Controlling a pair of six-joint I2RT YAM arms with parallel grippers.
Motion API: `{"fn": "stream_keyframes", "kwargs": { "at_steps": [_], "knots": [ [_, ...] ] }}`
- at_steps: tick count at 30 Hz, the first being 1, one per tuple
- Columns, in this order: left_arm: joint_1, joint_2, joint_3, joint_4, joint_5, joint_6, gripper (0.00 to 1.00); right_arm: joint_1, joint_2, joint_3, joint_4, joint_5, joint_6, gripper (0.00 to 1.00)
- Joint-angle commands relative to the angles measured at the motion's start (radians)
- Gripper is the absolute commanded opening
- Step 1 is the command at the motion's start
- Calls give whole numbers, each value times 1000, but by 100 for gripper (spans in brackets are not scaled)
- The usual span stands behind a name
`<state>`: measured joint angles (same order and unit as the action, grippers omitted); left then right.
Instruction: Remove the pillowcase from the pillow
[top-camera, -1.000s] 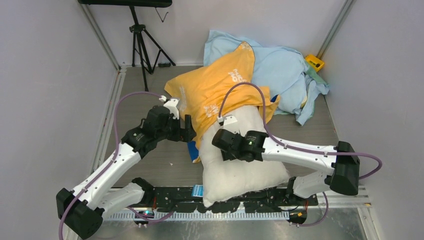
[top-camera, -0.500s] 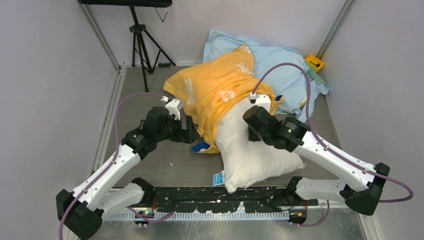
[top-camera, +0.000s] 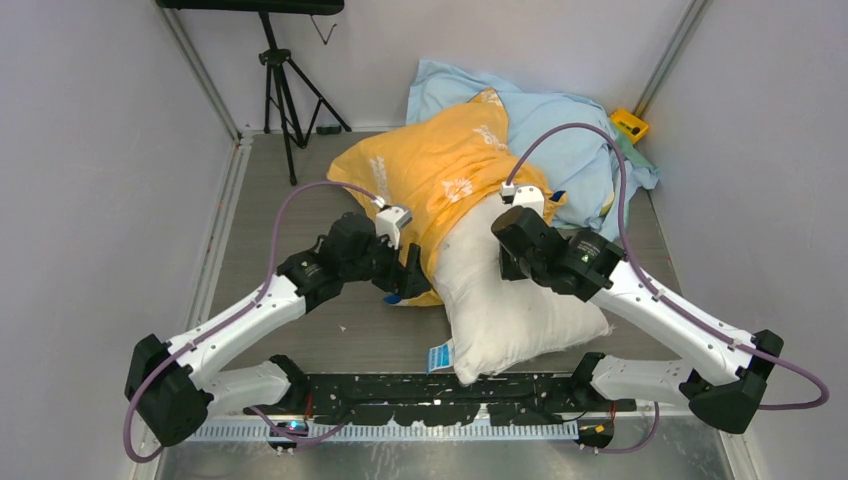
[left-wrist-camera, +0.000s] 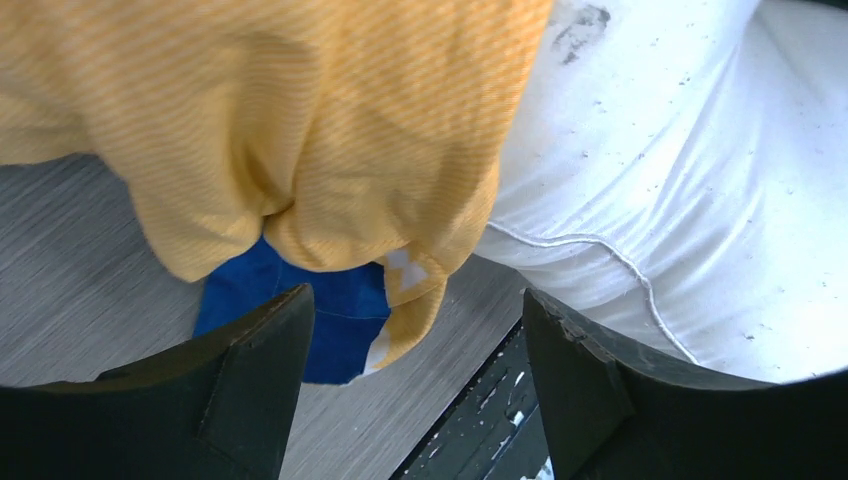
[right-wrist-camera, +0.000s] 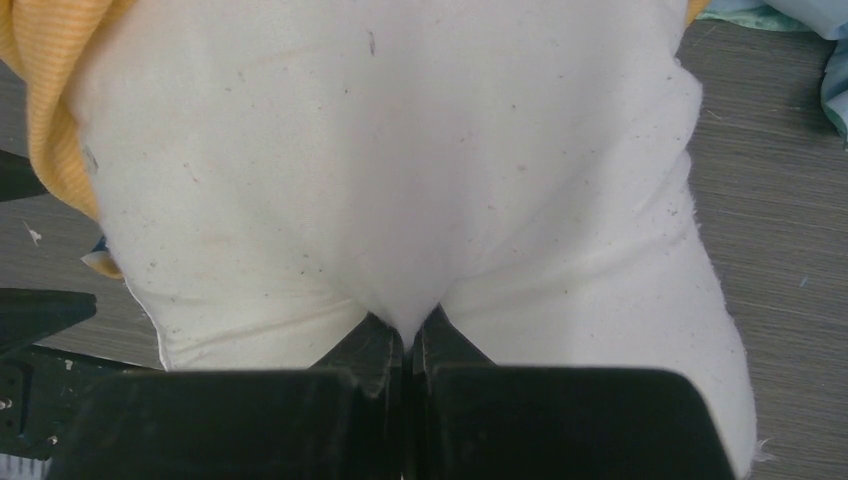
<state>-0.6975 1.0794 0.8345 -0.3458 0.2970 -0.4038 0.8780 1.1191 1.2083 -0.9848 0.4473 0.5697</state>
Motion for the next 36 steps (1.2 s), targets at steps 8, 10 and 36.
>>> {"fn": "stream_keyframes", "kwargs": {
  "at_steps": [8,10,36],
  "knots": [
    [22,178,61,75,-126,65,49,-33,-77,49,92,117,-6,0],
    [88,225,54,88,-83,46,30,-36,-115,37,100,152,-6,0],
    [339,-26,-122,124,-258,-191,61,-70,-378,-95,176,486,-146,0]
  ]
}}
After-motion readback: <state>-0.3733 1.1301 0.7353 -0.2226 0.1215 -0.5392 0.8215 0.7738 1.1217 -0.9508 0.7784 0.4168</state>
